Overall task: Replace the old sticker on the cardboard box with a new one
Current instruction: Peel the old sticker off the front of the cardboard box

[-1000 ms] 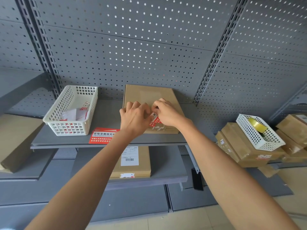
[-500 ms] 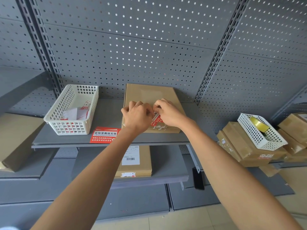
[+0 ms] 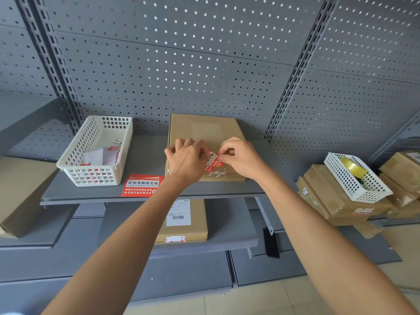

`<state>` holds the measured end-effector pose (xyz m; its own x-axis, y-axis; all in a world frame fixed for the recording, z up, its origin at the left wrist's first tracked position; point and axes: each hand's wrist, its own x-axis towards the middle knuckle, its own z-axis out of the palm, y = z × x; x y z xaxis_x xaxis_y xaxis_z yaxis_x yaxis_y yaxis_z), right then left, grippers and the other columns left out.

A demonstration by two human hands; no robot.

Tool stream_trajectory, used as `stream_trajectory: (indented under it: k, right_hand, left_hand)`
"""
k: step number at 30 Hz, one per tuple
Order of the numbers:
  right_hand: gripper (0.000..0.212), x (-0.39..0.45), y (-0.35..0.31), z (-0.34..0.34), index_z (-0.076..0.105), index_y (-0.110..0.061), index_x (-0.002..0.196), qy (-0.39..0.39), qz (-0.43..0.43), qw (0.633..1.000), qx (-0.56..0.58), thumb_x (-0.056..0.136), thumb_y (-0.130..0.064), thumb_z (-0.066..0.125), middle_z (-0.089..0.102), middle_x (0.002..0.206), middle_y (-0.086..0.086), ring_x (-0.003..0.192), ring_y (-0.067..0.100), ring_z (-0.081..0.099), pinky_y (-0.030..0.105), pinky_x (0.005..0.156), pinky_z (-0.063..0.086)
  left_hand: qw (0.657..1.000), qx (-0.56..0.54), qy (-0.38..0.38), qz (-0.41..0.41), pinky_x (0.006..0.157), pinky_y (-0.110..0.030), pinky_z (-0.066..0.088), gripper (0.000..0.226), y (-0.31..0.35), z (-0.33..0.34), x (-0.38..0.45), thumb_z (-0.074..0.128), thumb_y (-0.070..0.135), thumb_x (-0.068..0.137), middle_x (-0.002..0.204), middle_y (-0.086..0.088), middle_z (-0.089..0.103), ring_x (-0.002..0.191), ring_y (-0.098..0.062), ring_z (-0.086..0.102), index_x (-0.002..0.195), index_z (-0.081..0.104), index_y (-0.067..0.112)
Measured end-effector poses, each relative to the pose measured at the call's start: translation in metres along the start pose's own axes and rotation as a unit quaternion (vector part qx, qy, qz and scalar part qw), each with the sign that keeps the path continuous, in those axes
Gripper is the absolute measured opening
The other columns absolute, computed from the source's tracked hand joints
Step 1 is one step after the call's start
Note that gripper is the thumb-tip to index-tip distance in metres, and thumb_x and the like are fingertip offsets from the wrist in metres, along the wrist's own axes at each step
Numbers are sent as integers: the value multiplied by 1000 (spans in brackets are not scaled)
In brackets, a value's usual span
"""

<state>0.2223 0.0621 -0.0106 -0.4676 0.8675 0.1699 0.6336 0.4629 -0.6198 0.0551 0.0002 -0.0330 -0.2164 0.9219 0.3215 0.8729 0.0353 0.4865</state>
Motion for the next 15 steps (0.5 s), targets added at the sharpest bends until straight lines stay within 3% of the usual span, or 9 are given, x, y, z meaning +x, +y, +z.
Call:
stream_trajectory:
  k: [4,8,12,15]
  right_hand:
    - [16,0,-3,1,70,-23,75,-6,4,1000,-30,89,-16,74,63,108,-3,104,19,61,42,99,49]
    - [15,1,-6,2,66,-14,85,-31,-5,995,-91,99,-15,60,58,116,-2,112,21,52,33,95,39]
    - [17,-1,-8,3,62,-13,90,-41,-2,993,-108,103,-18,54,55,122,-2,113,17,45,28,91,29]
    - [17,-3,-11,1,59,-15,89,-50,1,995,-82,104,-17,52,55,122,-1,112,15,47,28,88,29]
  left_hand:
    - [1000,4,9,6,94,-45,26,14,-1,2,-1,49,33,101,110,2,62,115,-27,44,102,63,30]
    - [1000,1,6,8,94,-44,24,14,-1,1,-1,47,34,102,110,2,61,114,-27,43,104,60,31]
    - [1000,-1,-3,17,99,-47,26,20,-1,-1,-1,48,34,101,115,1,62,118,-27,43,119,56,35]
    - [1000,-4,-12,17,99,-46,25,16,-1,-2,-1,47,34,101,112,3,61,117,-26,42,108,61,37]
